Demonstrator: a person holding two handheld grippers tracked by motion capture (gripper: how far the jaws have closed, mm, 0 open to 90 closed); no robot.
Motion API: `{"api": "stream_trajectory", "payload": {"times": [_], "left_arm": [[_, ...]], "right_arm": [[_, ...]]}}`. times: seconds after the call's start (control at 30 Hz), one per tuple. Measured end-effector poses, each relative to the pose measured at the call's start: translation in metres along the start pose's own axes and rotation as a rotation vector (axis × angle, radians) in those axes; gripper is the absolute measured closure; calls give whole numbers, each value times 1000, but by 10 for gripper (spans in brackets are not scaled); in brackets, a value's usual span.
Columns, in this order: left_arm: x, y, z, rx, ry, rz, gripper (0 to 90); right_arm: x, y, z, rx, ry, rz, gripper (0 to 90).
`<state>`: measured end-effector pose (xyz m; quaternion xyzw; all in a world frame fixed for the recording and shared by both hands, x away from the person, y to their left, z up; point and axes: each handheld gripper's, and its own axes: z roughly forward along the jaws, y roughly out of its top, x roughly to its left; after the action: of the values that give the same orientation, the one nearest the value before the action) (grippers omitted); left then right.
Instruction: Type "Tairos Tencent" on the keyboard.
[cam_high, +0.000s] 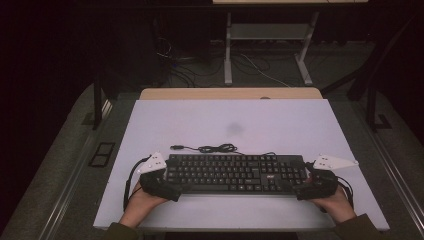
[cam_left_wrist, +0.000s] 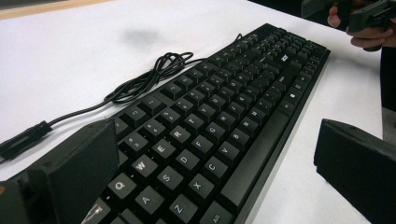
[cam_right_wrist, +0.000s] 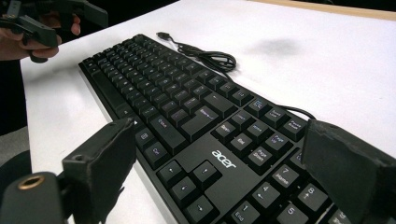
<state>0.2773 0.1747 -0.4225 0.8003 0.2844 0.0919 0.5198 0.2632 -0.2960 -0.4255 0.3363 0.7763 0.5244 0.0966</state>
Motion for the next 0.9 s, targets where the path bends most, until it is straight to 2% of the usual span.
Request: {"api": "stream_trajectory", "payload": {"times": [0.5,0.7,0.9], "left_arm": [[-2,3,4,-7,-15,11,0],[-3,3,4,-6,-27,8,0],[-4,4,5,-5,-29,10,0]], "right_arm": [[1,1,-3,-9,8,5,100],[6,7,0,11,20,7,100],[7,13,5,10,35,7,100]]}}
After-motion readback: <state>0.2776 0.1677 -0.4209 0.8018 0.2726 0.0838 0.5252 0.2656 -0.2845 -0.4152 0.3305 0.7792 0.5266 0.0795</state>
